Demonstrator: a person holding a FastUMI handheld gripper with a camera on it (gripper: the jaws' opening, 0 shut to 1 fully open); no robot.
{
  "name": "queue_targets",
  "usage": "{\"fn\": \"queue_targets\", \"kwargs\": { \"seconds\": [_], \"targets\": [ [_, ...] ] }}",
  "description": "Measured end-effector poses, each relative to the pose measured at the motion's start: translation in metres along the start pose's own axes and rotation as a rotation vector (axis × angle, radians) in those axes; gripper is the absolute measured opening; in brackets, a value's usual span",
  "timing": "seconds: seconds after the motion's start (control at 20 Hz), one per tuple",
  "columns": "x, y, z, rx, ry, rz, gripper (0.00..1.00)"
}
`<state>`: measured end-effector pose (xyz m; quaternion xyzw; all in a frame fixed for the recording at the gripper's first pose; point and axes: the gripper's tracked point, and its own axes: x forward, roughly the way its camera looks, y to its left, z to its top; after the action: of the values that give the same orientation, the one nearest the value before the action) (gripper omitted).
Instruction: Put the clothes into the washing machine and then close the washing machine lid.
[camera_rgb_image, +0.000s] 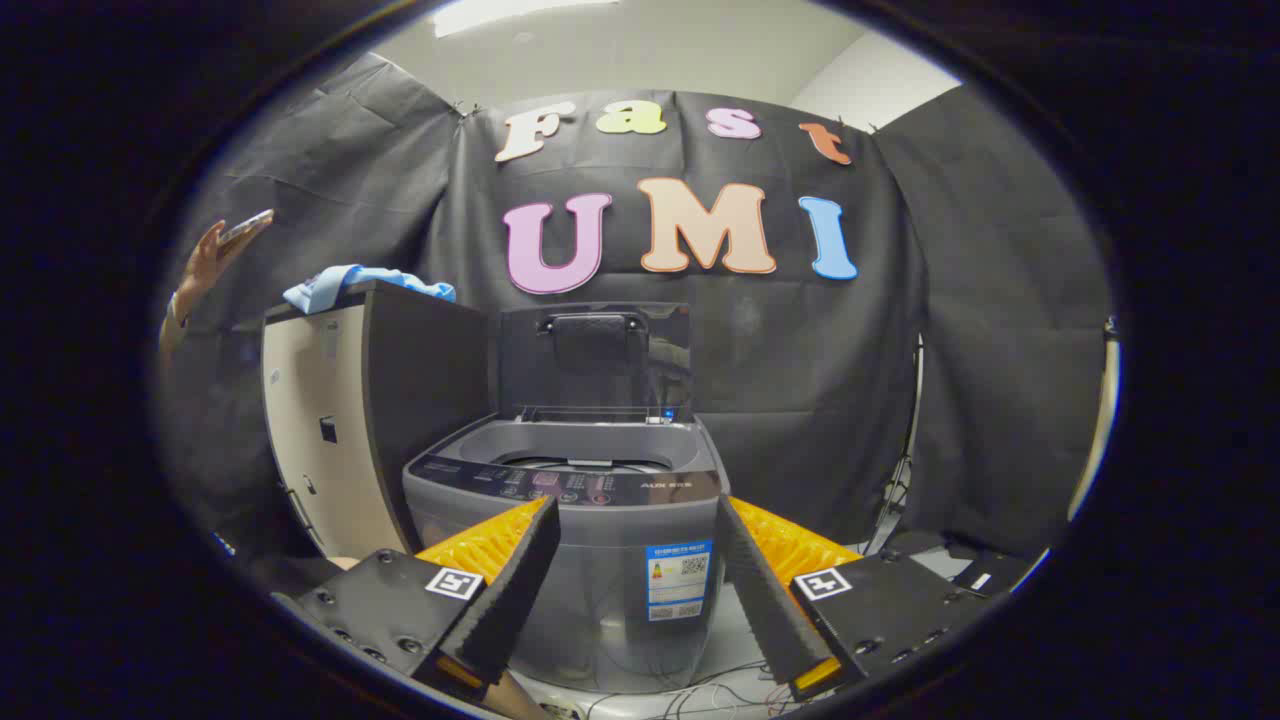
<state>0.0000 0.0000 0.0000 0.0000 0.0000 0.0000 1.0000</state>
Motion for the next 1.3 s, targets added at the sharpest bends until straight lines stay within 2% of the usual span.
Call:
{"fn": "queue_targets", "kwargs": {
  "seconds": [1.3],
  "targets": [
    [-0.0001, -0.0019, -0.0007, 0.033, 0.006, 0.008, 0.97]
  ]
}}
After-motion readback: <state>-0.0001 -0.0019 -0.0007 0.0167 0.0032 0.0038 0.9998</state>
